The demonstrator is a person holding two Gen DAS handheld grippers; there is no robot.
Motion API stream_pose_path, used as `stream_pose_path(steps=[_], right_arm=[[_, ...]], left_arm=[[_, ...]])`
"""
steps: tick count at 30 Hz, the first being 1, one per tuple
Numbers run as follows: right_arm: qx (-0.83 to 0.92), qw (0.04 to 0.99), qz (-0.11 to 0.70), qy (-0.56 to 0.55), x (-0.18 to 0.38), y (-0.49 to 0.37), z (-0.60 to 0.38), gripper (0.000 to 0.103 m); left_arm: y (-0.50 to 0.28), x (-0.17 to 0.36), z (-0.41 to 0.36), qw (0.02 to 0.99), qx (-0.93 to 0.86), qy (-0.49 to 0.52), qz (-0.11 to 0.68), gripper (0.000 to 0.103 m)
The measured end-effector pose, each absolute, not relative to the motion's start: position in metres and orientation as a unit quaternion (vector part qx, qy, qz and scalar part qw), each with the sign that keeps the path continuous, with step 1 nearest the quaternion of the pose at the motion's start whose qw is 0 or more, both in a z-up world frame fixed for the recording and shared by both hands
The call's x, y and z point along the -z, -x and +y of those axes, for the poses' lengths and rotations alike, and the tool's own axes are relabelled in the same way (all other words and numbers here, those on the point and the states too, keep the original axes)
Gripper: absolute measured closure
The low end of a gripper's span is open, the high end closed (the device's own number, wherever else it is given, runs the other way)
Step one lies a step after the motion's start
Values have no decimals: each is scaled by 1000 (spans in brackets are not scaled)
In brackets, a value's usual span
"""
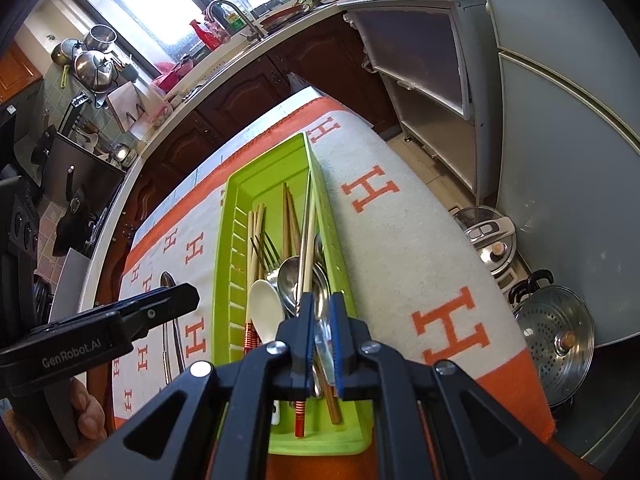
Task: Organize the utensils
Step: 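Lower both chopsticks into the green tray and open both tools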
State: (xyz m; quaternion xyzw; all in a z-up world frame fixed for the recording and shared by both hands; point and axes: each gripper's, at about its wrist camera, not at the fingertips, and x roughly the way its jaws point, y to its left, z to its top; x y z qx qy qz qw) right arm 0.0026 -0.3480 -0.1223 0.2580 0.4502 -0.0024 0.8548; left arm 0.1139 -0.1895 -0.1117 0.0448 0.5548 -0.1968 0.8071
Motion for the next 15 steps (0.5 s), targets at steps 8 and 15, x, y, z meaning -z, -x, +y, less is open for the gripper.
stream_pose_path(steps=[8, 15], right_arm=[[-8, 861, 450, -237, 114, 1, -332, 95], [-21, 865, 453, -213, 105, 2, -310, 95]], left_arm=[[-97, 106, -171, 823, 190, -49, 534, 64], [-80, 104, -144, 835, 175, -56, 518, 64]])
